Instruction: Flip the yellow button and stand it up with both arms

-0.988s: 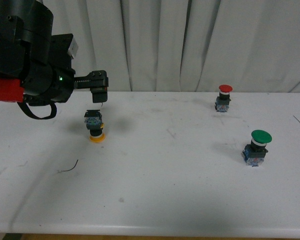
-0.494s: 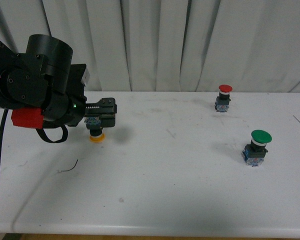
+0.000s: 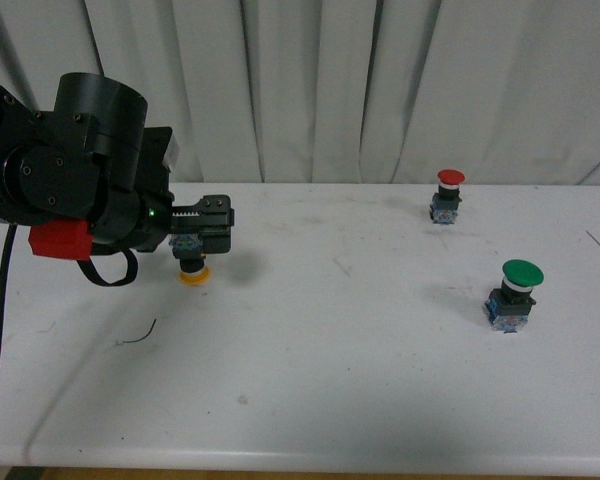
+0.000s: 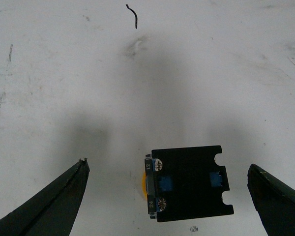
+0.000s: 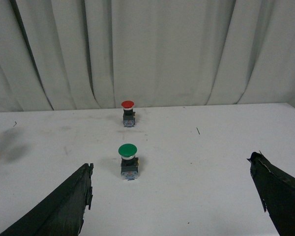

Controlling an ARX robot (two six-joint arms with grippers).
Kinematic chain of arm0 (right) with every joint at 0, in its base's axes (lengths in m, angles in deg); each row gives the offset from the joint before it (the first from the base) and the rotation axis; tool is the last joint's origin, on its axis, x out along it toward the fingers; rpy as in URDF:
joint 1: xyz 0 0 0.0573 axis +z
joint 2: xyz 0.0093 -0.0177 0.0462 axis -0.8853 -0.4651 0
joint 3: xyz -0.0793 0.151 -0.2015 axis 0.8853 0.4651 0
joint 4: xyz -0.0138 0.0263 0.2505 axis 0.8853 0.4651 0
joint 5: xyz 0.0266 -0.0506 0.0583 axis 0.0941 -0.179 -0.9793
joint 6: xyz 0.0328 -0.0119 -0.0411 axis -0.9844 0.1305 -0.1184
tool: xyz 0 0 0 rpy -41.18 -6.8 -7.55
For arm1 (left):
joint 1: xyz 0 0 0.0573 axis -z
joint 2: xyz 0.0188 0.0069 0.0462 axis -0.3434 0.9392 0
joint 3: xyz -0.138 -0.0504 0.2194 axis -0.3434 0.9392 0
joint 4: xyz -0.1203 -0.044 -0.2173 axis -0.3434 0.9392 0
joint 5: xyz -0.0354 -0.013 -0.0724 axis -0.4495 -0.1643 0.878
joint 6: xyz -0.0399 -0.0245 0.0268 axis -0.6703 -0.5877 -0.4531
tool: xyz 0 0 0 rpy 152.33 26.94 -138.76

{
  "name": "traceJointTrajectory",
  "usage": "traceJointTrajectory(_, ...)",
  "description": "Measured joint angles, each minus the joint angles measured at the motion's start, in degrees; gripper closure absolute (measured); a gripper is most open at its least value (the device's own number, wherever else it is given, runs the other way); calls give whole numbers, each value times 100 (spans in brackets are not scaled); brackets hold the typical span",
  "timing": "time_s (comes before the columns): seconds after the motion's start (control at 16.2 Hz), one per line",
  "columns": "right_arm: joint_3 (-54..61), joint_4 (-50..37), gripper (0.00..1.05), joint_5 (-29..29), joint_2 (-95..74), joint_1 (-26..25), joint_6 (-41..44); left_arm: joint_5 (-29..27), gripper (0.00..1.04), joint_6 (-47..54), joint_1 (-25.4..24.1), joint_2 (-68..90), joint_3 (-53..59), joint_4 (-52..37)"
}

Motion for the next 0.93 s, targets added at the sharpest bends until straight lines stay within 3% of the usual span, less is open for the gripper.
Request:
traceJointTrajectory(0.12,0,0,6,0,0,0,0,-7,23,4,17,0,0,-11)
traceJointTrajectory(0.25,0,0,6,2,0,0,0,59,68,-20,118,-2,0,-20)
traceJointTrajectory(0.56,0,0,6,0,0,0,0,173,69,-35,199,-584,402,-85)
traceJointTrajectory(0.93,0,0,6,0,0,0,0,232,69,24,1003,-3416,2697,-702)
